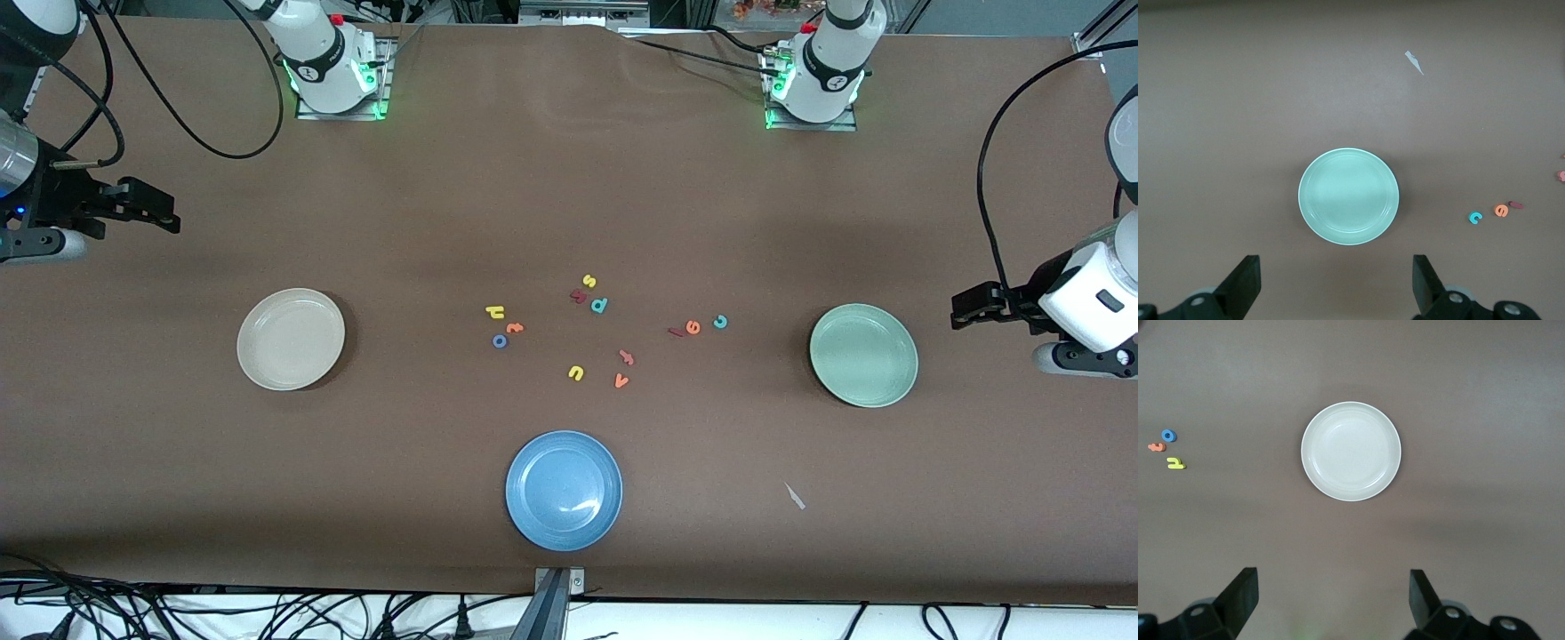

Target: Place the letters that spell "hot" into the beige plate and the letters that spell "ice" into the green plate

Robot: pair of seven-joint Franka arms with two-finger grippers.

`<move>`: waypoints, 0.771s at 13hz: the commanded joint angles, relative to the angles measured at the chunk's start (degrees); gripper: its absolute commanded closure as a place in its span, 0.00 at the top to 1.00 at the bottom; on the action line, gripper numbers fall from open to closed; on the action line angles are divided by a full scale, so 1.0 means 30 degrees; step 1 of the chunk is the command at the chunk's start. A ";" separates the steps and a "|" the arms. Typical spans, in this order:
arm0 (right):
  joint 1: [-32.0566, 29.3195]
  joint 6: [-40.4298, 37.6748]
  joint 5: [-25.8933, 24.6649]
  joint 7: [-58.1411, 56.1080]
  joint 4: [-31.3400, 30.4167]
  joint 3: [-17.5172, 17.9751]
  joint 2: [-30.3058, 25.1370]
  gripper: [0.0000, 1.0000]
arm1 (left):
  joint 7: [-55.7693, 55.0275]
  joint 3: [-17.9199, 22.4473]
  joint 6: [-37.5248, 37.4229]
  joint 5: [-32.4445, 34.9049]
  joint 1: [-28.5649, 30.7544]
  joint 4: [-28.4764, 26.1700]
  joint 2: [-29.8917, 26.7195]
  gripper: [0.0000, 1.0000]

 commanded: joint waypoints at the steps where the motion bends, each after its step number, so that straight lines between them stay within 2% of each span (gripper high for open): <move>1: 0.0023 -0.0436 0.0317 0.0226 0.0504 0.0029 0.0231 1.00 | 0.0324 0.0021 -0.0279 0.0532 -0.0146 0.0126 0.0026 1.00; 10: 0.0170 -0.0408 0.0347 0.0082 0.0533 0.0000 0.0231 1.00 | 0.0411 0.0021 -0.0279 0.0503 -0.0146 0.0096 0.0085 1.00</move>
